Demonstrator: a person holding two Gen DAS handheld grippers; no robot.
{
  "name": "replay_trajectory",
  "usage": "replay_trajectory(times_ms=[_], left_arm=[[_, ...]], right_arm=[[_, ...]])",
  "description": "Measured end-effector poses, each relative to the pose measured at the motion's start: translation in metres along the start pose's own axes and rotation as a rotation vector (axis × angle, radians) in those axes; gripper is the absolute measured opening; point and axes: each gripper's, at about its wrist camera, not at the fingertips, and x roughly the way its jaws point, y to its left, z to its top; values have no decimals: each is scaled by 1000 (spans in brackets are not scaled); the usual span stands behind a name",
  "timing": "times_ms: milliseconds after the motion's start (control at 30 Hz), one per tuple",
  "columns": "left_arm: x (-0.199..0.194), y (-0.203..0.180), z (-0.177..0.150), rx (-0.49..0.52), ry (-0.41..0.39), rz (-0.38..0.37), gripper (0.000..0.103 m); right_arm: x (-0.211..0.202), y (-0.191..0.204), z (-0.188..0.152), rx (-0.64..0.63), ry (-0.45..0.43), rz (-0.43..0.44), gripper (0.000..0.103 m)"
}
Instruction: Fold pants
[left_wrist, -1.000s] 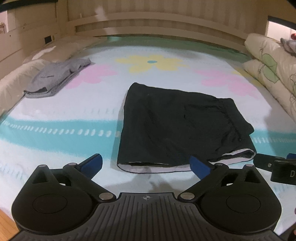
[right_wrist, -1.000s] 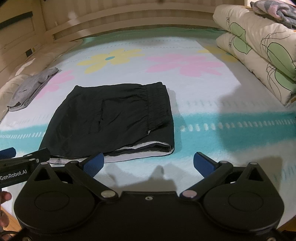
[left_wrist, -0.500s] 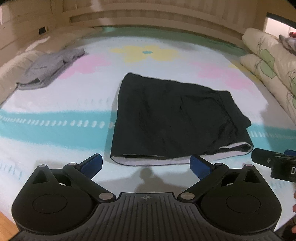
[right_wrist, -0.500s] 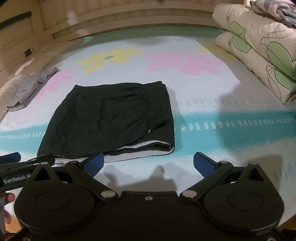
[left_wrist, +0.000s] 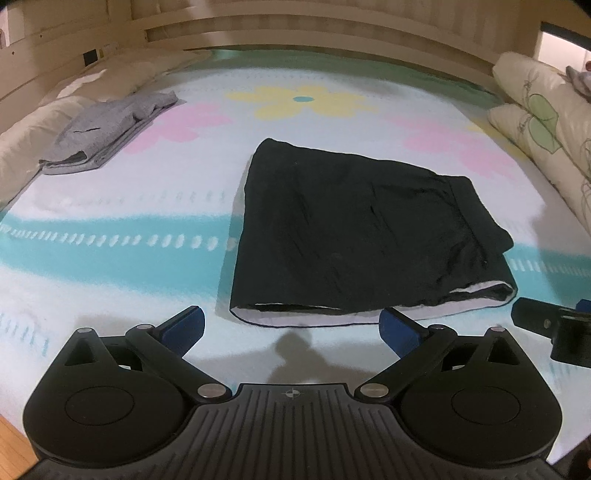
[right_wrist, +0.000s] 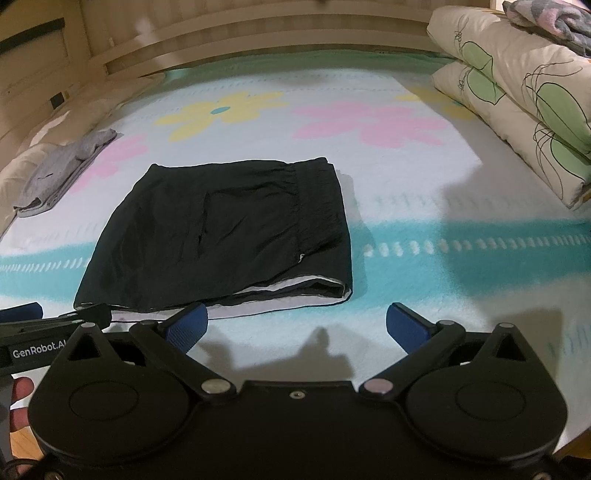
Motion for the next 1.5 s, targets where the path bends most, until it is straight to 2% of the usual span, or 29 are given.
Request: replay_trajectory(times_ms=[1500], left_arm=[[10,-1,-4,0,59,-10,102]], right_arm=[[2,5,-4,-5,18,3,103]])
